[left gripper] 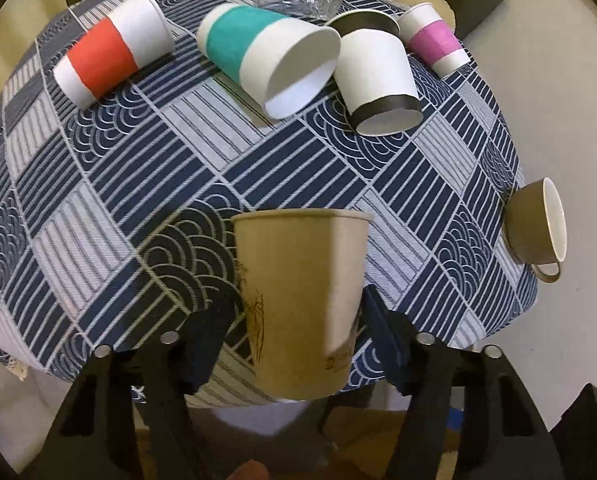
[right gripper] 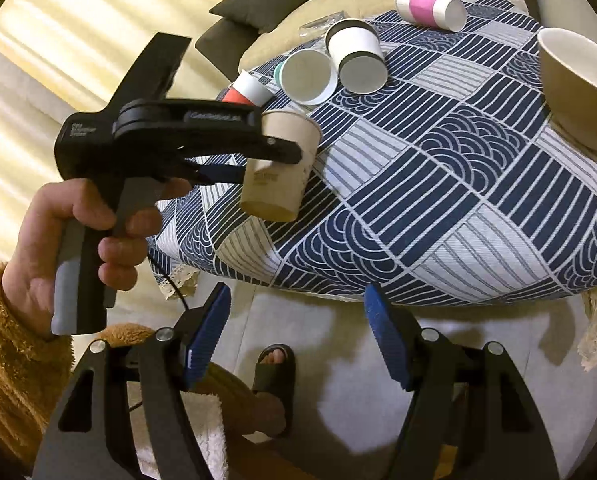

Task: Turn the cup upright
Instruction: 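Grasp the tan cup around its body with the left gripper, then lift the tan cup and rotate it rim-up with the left gripper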

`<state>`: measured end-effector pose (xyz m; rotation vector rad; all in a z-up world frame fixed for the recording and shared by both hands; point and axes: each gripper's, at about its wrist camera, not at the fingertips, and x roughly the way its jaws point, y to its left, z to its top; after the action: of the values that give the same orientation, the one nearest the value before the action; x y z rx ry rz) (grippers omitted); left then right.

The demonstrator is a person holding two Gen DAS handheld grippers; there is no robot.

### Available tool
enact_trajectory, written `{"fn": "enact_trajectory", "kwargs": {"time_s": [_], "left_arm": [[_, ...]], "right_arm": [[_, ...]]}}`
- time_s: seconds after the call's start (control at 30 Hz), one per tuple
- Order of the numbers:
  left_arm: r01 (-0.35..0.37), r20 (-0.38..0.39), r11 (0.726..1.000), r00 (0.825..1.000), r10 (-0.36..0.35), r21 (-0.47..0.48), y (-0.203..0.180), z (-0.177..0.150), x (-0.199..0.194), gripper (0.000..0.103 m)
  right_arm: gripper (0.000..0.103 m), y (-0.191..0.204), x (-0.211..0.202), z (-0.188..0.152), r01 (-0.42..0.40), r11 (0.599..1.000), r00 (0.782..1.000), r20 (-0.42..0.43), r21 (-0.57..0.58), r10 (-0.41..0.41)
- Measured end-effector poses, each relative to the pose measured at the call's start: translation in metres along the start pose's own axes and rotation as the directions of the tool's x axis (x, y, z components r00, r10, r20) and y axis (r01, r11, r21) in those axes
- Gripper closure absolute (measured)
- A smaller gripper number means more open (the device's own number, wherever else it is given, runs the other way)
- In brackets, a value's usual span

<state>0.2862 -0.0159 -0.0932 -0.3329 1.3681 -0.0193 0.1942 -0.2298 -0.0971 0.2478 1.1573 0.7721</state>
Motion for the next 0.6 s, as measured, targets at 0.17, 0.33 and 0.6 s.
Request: {"fn": "enact_trajectory", "kwargs": {"time_s": [0.17, 0.33, 0.6], "left_arm": [[-0.006, 0.01, 1.0, 1.0, 0.006, -0.007, 0.0, 0.001, -0.001, 0.045], [0.009, 0.045, 1.0, 0.999, -0.009, -0.016, 0.002, 0.0, -0.008, 0.045], [0.024, 0.273, 0.996, 0.961, -0.047, 0.089, -0.001, -0.021, -0.046, 0.045]], "right_arm": [[0.034, 0.004, 0.001, -0.002, 0.004, 1.0, 1.0, -0.008, -0.013, -0.004], [0.034, 0.001, -0.001, -0.002, 0.008, 1.0, 1.0, -0.001, 0.003, -0.008], [0.034, 0.005, -0.003, -0.003, 0.002, 1.0, 1.0, 0.014, -0.015, -0.002]]}}
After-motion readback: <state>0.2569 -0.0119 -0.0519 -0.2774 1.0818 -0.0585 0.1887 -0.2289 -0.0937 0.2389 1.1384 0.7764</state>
